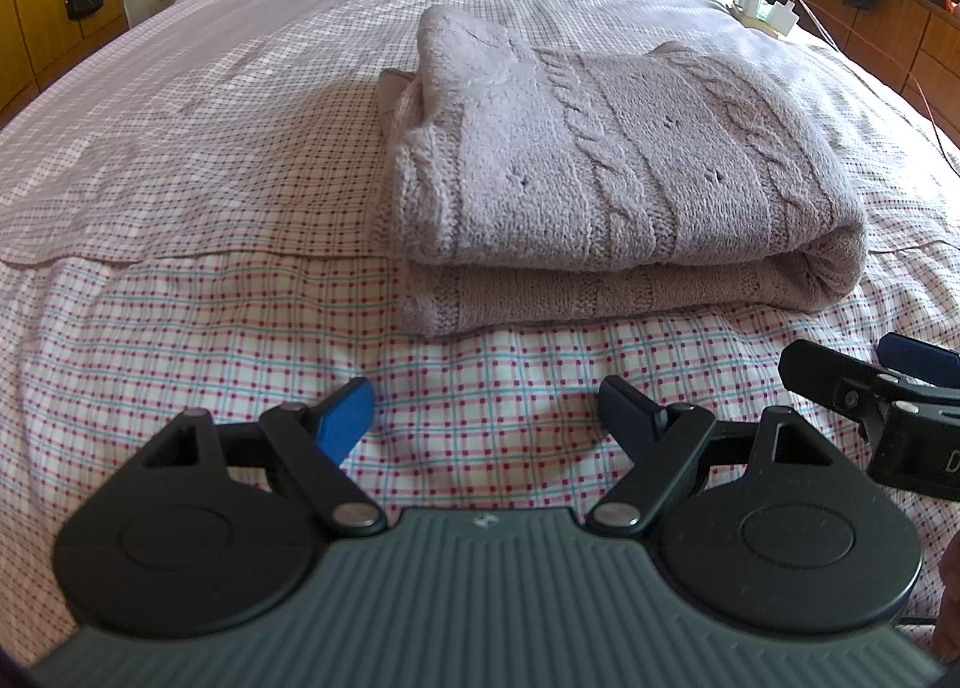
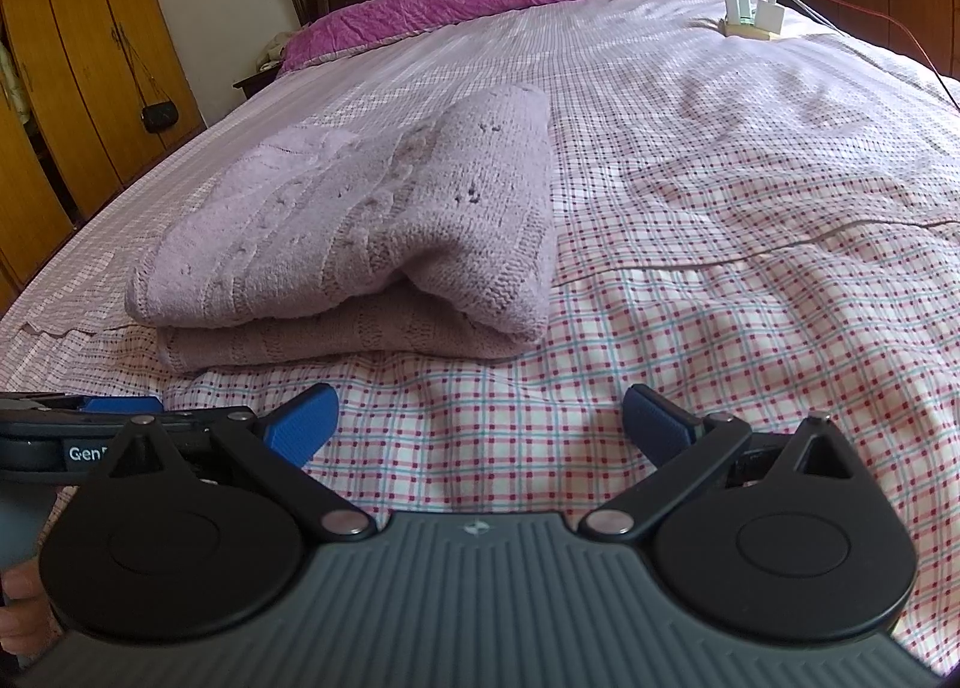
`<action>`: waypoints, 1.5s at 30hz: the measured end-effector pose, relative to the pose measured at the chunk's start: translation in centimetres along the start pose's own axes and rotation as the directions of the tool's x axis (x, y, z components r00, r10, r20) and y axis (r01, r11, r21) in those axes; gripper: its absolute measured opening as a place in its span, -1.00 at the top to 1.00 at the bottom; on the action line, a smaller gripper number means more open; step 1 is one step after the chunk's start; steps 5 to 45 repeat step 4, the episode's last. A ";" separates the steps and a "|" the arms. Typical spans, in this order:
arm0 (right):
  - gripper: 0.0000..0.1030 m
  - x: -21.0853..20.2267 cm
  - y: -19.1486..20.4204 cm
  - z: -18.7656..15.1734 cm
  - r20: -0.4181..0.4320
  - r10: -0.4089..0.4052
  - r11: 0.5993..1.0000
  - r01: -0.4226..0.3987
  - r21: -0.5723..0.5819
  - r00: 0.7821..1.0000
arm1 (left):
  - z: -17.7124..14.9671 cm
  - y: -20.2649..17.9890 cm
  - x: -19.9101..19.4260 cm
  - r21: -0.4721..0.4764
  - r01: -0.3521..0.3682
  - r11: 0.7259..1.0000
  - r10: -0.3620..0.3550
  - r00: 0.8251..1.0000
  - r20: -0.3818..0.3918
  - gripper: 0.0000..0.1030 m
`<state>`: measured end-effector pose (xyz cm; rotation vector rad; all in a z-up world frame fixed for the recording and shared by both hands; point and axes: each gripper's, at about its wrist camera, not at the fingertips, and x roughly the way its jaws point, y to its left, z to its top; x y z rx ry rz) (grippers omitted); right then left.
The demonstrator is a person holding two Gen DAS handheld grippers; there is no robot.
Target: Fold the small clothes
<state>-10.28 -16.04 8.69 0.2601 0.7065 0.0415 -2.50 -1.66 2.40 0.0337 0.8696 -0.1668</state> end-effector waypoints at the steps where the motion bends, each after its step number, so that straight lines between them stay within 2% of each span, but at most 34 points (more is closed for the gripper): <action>1: -1.00 0.0 0.0 0.0 0.000 0.001 1.000 -0.001 0.000 1.000 | 0.0 0.0 0.0 0.001 -0.001 1.000 0.001 1.000 0.000 -0.62; 45: -1.00 0.0 0.0 0.1 -0.001 0.003 1.000 -0.002 0.002 1.000 | 0.0 -0.1 0.0 0.004 -0.004 1.000 0.004 1.000 -0.001 -0.62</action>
